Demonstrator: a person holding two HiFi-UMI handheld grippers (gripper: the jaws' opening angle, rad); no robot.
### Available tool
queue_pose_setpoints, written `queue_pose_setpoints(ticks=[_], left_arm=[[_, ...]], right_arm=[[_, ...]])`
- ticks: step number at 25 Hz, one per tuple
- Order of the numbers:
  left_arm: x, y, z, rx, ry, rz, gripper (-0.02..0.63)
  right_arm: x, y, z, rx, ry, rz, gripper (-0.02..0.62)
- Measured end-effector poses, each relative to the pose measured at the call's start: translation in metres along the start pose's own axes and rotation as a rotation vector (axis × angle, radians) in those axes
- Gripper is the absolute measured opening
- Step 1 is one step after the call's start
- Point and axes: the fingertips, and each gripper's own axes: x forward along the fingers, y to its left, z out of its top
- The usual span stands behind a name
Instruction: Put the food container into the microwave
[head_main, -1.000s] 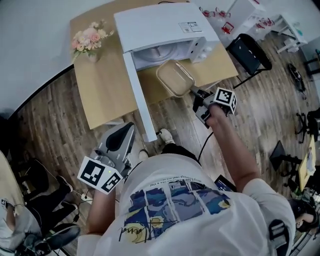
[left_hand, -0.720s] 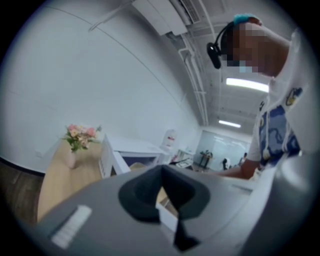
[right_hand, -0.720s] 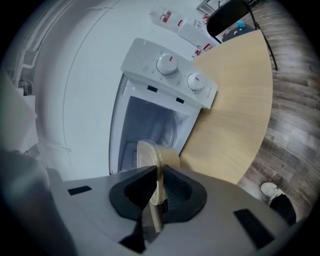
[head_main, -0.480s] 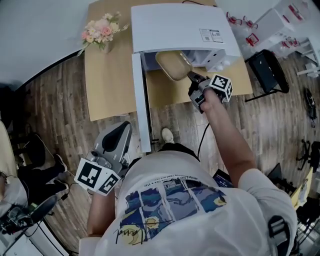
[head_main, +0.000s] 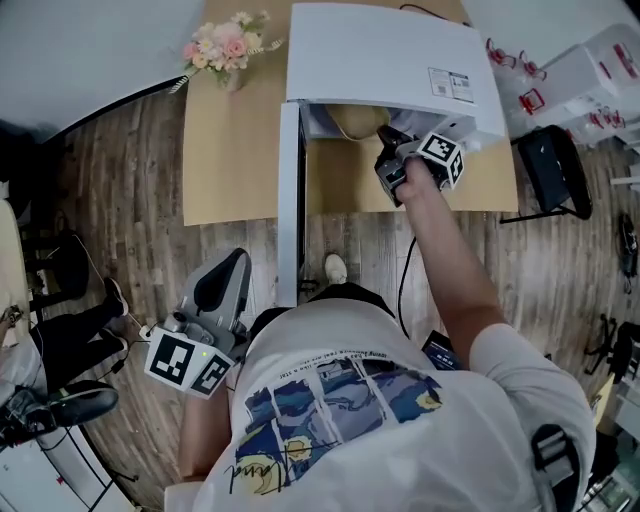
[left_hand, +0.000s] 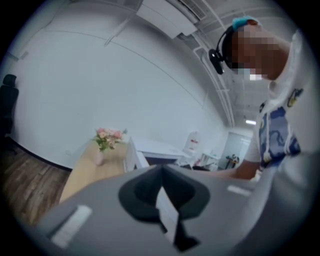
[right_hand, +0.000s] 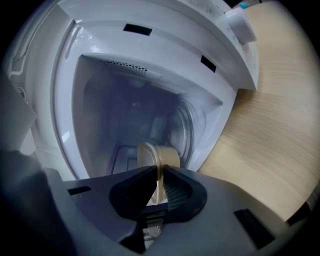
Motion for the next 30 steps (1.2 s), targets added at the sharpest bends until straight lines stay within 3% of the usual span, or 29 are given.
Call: queue_pose_setpoints(ticks=[12,21,25,30], left_arm=[[-0.011,0.011,-0.005,-0.026,-0.001,0.092,0.008],[-0.01,0.019,-0.004,-0.013,0.012,0.1,0.008],[-0.009,0.02,-0.004,-0.006,0.022,0.09,0.008],[-0.011,0.024,-0.004,-0.009,0.029,0.066,0.008]], right_arm=[[0.037,0.004,0.007,0.053,-0.027,0.011,0.038],[0.048,0.002,0.008,0.073,-0.054,0.04,0.049],[0.048,0.005,0.009,0.088,-0.074,0.081,0.135],[0.04,0.004,0.006,0.091,-0.096,0.086,0.16]])
